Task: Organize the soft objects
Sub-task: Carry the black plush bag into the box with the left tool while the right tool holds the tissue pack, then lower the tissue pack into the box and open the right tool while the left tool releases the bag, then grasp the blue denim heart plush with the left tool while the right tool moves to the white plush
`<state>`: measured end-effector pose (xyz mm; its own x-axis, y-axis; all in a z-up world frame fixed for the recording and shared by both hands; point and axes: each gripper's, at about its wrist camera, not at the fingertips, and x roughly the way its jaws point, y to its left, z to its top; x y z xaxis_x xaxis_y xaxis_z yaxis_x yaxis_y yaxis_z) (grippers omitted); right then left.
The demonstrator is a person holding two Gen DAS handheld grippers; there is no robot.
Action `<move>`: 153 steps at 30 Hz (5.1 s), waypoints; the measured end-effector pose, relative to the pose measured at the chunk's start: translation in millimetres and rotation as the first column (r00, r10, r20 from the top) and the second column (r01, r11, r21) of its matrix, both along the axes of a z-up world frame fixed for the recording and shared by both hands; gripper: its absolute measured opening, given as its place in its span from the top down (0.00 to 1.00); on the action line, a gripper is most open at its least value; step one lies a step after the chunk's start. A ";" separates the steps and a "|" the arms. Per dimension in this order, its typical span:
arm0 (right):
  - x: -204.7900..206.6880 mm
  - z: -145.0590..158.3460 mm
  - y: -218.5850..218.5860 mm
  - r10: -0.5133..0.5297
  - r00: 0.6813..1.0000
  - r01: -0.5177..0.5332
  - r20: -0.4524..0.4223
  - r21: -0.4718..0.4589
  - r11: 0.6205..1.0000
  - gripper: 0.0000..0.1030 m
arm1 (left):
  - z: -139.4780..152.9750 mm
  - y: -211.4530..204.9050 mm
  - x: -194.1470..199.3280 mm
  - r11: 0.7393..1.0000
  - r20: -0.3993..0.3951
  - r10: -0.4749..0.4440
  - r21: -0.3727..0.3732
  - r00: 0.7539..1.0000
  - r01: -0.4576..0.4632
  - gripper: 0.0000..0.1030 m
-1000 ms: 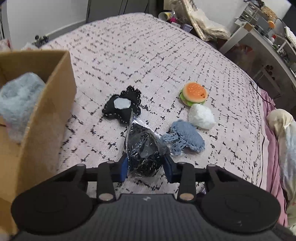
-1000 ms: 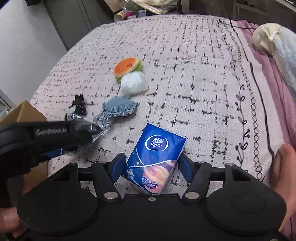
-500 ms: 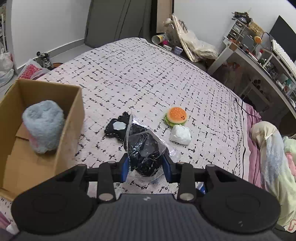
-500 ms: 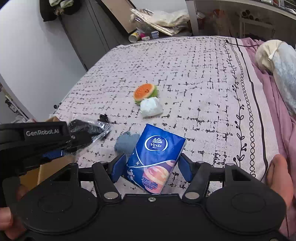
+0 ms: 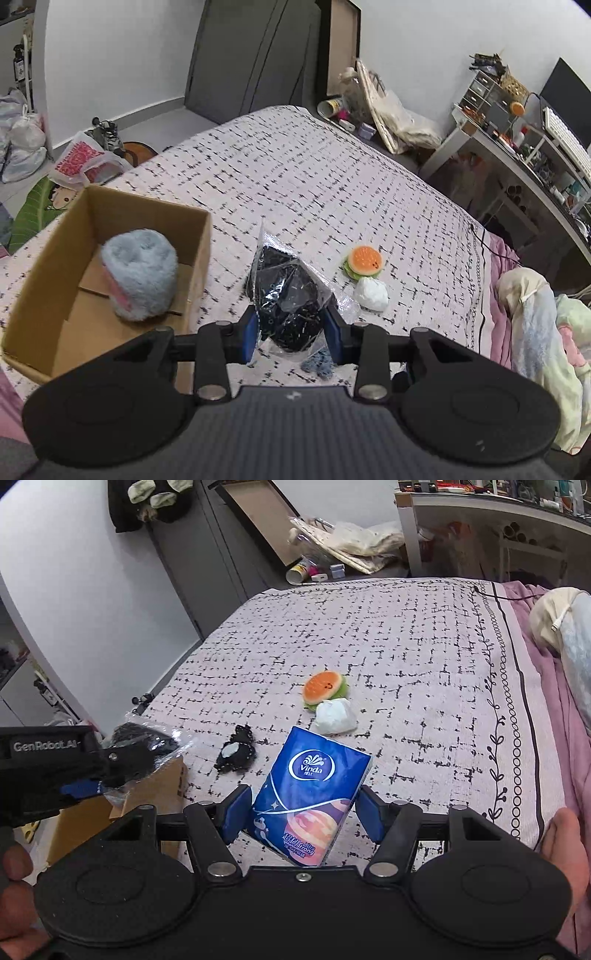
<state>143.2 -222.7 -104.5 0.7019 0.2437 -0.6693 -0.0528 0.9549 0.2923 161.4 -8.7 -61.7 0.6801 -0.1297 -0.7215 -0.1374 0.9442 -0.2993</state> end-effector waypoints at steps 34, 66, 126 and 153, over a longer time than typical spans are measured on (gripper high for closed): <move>1.1 36.4 95.0 0.184 0.974 -0.187 0.134 0.012 0.982 0.41 | -22.5 140.4 -28.7 0.936 -0.042 0.339 -0.081 0.940 -0.342 0.64; 8.3 42.0 152.5 0.310 0.951 -0.309 0.010 0.079 0.948 0.25 | -31.1 161.0 -38.2 0.902 -0.040 0.400 -0.162 0.916 -0.401 0.29; 99.0 14.9 -80.8 0.163 0.983 -0.132 -0.089 0.280 0.951 0.01 | -17.2 -17.2 33.7 0.979 -0.073 0.203 0.032 0.976 -0.202 0.01; 135.5 -32.7 -76.6 0.136 0.976 -0.082 -0.173 0.284 0.955 0.01 | -117.3 -65.9 80.1 0.963 -0.310 0.200 -0.113 0.929 -0.245 0.39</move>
